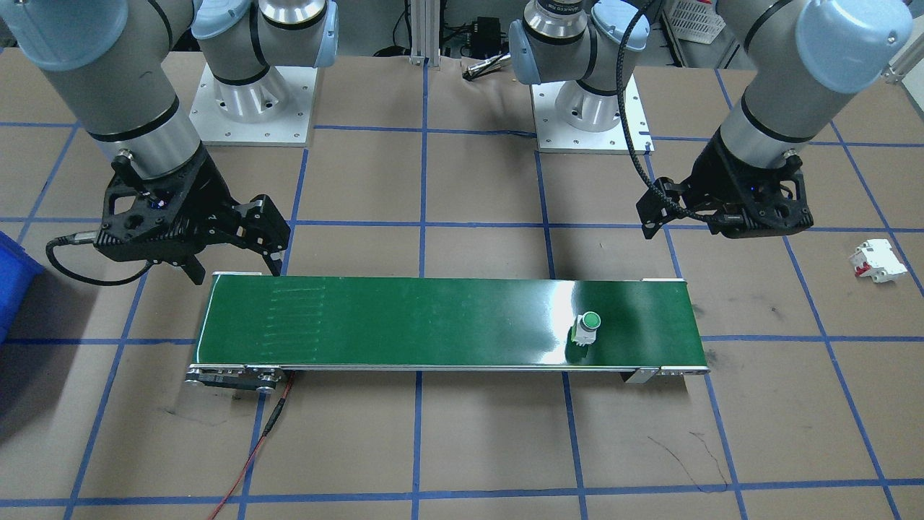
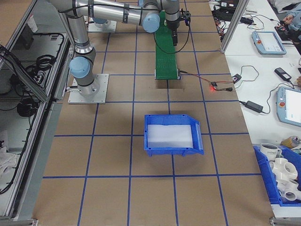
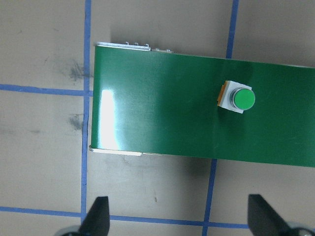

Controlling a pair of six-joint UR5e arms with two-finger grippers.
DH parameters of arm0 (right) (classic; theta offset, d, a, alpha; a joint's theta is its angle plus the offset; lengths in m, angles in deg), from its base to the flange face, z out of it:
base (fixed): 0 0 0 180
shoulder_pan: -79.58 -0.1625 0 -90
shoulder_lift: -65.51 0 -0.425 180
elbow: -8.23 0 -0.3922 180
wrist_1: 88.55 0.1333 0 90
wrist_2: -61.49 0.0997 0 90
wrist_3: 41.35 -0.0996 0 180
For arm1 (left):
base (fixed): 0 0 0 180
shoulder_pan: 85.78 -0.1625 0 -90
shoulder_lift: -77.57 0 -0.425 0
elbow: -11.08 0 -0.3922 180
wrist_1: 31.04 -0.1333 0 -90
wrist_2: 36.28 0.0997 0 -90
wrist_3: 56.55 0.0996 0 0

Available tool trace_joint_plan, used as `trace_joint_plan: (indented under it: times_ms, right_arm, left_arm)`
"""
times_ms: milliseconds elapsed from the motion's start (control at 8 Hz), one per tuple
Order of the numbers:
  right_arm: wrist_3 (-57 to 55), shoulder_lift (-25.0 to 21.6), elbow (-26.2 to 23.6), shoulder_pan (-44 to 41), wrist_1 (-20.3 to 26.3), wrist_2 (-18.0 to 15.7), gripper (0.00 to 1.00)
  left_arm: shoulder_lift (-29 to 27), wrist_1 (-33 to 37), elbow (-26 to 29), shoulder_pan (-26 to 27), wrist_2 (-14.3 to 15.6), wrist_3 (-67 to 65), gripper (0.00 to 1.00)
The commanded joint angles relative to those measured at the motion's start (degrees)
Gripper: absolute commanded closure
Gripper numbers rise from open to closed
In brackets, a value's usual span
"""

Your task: Move button from left to right

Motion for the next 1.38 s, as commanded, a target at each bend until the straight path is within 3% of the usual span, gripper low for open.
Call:
trace_joint_plan:
  times_ms: [0, 250, 750, 875, 1250]
  right_arm:
    - [-0.3, 2.7, 0.0, -0.3, -0.1, 2.3, 0.0]
    - [-3.3, 4.8, 0.0, -0.4, -0.6, 11.7, 0.0]
    - [-8.1, 9.5, 0.0, -5.8, -3.3, 12.8, 0.0]
    - [-10.0, 10.6, -0.1, -6.0, -3.4, 16.2, 0.0]
    - [-10.8, 13.4, -0.2, -6.6, -5.5, 17.2, 0.0]
  left_arm:
    - [-0.2, 0.0, 2.3, 0.0, 0.6, -0.1, 0.0]
    - [-0.3, 0.5, 2.6, 0.0, -0.3, -0.1, 0.0]
    - [-0.4, 0.0, 2.3, -0.3, 0.6, 0.0, 0.0]
    - [-0.4, 0.0, 2.5, -0.3, 0.6, 0.1, 0.0]
    - [-0.3, 0.0, 2.6, -0.8, 1.0, 0.6, 0.0]
